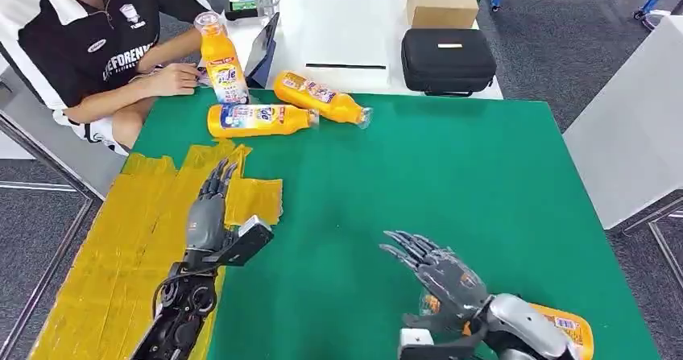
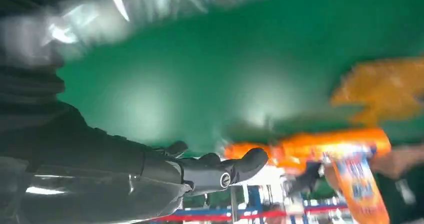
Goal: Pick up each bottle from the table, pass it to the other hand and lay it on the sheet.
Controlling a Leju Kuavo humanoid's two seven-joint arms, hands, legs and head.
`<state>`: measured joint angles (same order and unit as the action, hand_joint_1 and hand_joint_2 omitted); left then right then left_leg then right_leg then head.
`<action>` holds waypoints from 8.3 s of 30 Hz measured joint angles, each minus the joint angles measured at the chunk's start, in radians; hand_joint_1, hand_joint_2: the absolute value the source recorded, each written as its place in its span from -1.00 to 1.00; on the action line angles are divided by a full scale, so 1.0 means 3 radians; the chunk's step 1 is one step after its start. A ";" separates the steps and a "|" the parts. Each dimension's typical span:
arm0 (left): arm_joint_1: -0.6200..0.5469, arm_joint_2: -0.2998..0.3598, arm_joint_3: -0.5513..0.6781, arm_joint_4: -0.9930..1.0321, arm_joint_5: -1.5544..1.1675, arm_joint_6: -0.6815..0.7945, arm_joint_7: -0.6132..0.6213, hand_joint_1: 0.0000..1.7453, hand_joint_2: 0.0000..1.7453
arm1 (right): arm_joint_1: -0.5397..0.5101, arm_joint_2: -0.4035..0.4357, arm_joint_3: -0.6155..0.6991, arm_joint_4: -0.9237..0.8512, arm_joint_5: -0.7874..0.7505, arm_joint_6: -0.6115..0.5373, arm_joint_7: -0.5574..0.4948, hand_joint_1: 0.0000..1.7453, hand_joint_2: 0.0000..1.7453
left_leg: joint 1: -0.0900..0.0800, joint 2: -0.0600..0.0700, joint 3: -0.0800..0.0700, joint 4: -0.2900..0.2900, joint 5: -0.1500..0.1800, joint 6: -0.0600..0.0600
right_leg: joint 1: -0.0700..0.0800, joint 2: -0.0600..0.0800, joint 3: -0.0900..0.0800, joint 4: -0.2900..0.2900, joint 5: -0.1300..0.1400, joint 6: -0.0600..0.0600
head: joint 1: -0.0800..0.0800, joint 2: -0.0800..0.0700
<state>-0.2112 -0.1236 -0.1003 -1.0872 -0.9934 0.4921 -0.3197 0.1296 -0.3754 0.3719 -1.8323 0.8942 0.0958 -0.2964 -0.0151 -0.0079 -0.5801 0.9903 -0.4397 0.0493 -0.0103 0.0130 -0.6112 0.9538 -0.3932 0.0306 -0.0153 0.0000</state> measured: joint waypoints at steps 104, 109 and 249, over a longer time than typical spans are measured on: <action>-0.0091 -0.0155 -0.0062 0.0125 0.0250 0.0018 -0.0018 -1.00 1.00 | -0.0993 0.1024 0.0036 0.2113 0.1266 -0.0249 0.0780 -1.00 1.00 | -0.0003 0.0010 0.0010 0.0000 0.0002 0.0005 | -0.0002 0.0003 0.0006 0.0001 -0.0004 0.0011 | -0.0001 0.0000; -0.0143 -0.0154 -0.0084 0.0211 0.0309 0.0053 -0.0023 -1.00 1.00 | -0.1224 0.1024 0.0159 0.2416 0.1234 -0.0197 0.0807 -1.00 1.00 | -0.0003 0.0015 0.0036 0.0000 -0.0002 0.0003 | -0.0001 0.0006 0.0029 -0.0001 -0.0005 0.0011 | 0.0001 0.0000; -0.0426 -0.0046 -0.0914 -0.0231 0.3480 -0.2230 0.0047 0.98 1.00 | -0.1430 0.1886 0.0671 0.3112 -0.1049 -0.1949 -0.0631 1.00 1.00 | -0.0002 0.0004 0.0019 0.0000 0.0000 0.0001 | -0.0002 0.0003 0.0017 0.0002 -0.0006 0.0011 | 0.0000 0.0000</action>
<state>-0.3391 -0.1373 -0.3746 -1.1567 0.0507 -0.1770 -0.3056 -0.2993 0.1904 0.5733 -0.8988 0.5795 -0.4891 -0.4856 -0.0157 -0.0066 -0.5743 0.9902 -0.4398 0.0495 -0.0110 0.0139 -0.6062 0.9544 -0.3950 0.0340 -0.0153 0.0000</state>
